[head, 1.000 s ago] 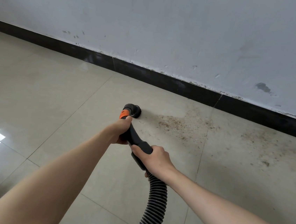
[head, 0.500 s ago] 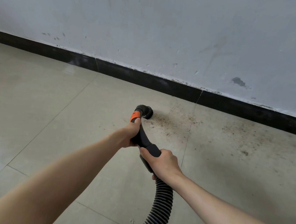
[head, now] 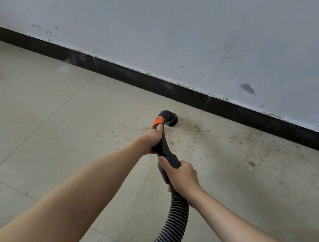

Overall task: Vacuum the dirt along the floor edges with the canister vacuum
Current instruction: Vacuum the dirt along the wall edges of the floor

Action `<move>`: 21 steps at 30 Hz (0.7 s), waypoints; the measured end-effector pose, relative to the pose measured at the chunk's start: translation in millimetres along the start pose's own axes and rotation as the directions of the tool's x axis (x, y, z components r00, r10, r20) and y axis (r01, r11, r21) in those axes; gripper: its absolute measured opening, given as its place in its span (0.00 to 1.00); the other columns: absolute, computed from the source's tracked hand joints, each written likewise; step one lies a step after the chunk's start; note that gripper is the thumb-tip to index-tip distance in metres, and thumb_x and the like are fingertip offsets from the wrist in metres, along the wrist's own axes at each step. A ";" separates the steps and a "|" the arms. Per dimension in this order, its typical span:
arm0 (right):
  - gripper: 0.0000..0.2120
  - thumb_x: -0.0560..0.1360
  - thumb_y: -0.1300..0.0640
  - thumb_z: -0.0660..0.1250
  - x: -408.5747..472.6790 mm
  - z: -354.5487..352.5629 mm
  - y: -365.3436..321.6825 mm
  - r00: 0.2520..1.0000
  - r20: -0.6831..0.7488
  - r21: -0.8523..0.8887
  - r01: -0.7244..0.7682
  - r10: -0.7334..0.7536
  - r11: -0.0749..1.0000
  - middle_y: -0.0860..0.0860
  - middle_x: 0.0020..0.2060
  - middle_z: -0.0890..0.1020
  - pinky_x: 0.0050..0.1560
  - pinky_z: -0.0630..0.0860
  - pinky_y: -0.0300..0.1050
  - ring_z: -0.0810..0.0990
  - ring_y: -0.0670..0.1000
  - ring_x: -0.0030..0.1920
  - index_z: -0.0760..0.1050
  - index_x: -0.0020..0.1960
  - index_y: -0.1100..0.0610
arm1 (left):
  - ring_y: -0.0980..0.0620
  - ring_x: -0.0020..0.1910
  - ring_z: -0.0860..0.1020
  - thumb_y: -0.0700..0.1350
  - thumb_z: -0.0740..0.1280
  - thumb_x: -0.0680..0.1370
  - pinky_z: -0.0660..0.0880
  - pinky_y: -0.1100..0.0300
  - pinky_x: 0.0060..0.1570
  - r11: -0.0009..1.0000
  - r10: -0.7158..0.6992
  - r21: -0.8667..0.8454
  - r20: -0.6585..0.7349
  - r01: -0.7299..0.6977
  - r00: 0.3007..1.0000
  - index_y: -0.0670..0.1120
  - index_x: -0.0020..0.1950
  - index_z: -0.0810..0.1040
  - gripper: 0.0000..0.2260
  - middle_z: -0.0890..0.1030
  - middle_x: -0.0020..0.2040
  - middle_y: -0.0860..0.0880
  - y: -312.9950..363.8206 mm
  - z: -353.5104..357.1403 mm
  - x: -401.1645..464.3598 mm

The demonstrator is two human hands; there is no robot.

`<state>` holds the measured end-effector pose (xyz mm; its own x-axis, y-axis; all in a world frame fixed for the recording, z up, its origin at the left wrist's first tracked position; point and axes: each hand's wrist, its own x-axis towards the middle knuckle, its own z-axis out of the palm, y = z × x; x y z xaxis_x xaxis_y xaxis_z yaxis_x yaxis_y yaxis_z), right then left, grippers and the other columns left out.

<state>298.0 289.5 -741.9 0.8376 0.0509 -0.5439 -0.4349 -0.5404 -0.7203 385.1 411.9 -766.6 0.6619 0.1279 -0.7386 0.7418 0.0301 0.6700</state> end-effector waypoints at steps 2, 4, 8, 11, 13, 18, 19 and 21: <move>0.20 0.74 0.41 0.66 2.4 4.9 -2.7 1.000 0.010 0.004 0.021 -0.021 1.000 0.51 0.28 0.77 0.26 0.72 0.37 0.76 0.51 0.24 0.72 0.37 0.58 | 0.44 0.49 0.75 0.58 0.50 0.82 0.76 0.52 0.48 1.000 0.003 0.017 -0.024 -0.002 1.000 0.38 0.65 0.67 0.25 0.74 0.50 0.42 0.7 -6.0 0.9; 0.20 0.74 0.41 0.66 4.8 11.6 -6.7 0.999 0.030 -0.001 0.035 -0.035 0.999 0.51 0.28 0.77 0.25 0.71 0.35 0.76 0.50 0.23 0.72 0.37 0.58 | 0.43 0.50 0.75 0.57 0.50 0.82 0.77 0.51 0.50 1.000 0.015 0.019 -0.047 -0.015 0.999 0.37 0.65 0.67 0.25 0.74 0.51 0.42 0.8 -15.1 3.1; 0.20 0.73 0.41 0.67 12.8 21.5 -15.8 0.993 0.105 -0.025 0.060 -0.057 0.998 0.52 0.29 0.78 0.27 0.74 0.37 0.77 0.50 0.24 0.73 0.40 0.59 | 0.41 0.56 0.76 0.56 0.51 0.82 0.77 0.50 0.53 0.999 0.032 0.013 -0.110 -0.031 0.993 0.37 0.66 0.66 0.24 0.74 0.55 0.41 -1.1 -40.5 2.7; 0.20 0.73 0.40 0.67 21.7 31.4 -26.4 0.979 0.185 -0.050 0.100 -0.089 0.994 0.52 0.30 0.78 0.30 0.75 0.40 0.77 0.51 0.26 0.73 0.41 0.58 | 0.42 0.54 0.76 0.55 0.52 0.82 0.77 0.52 0.48 0.999 0.030 -0.039 -0.163 -0.036 0.986 0.38 0.68 0.64 0.24 0.73 0.55 0.41 -3.2 -65.6 1.4; 0.20 0.73 0.40 0.67 25.4 43.5 -34.5 0.968 0.226 -0.062 0.129 -0.112 0.990 0.52 0.29 0.77 0.30 0.74 0.40 0.77 0.51 0.26 0.72 0.41 0.58 | 0.42 0.53 0.75 0.55 0.52 0.82 0.76 0.53 0.47 0.996 0.022 -0.077 -0.191 -0.038 0.981 0.38 0.68 0.64 0.23 0.73 0.54 0.41 -6.0 -84.4 -0.9; 0.21 0.72 0.37 0.67 27.1 78.8 -48.8 0.932 0.332 -0.108 0.187 -0.142 0.976 0.51 0.29 0.77 0.27 0.73 0.39 0.76 0.49 0.23 0.70 0.40 0.56 | 0.45 0.45 0.76 0.53 0.55 0.82 0.76 0.53 0.44 0.984 0.011 -0.169 -0.250 -0.055 0.968 0.38 0.65 0.65 0.20 0.74 0.49 0.42 -24.1 -132.8 -12.9; 0.21 0.72 0.37 0.68 26.9 84.7 -50.6 0.926 0.351 -0.110 0.192 -0.143 0.975 0.51 0.30 0.77 0.27 0.73 0.39 0.76 0.49 0.23 0.70 0.41 0.56 | 0.46 0.42 0.76 0.52 0.56 0.82 0.75 0.53 0.43 0.979 0.012 -0.196 -0.259 -0.065 0.966 0.39 0.63 0.65 0.18 0.74 0.46 0.43 -28.4 -141.3 -16.0; 0.21 0.71 0.37 0.68 24.8 94.3 -53.8 0.911 0.386 -0.109 0.202 -0.146 0.973 0.51 0.31 0.77 0.27 0.73 0.39 0.76 0.49 0.24 0.71 0.42 0.56 | 0.48 0.38 0.75 0.51 0.58 0.82 0.74 0.53 0.44 0.962 0.009 -0.259 -0.278 -0.084 0.961 0.40 0.59 0.65 0.15 0.73 0.42 0.44 -37.4 -156.3 -22.7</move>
<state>311.0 399.0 -757.3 0.6987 0.4497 -0.5564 -0.2178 -0.6070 -0.7642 325.5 562.8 -763.2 0.6123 0.3986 -0.6827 0.6304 0.2749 0.7259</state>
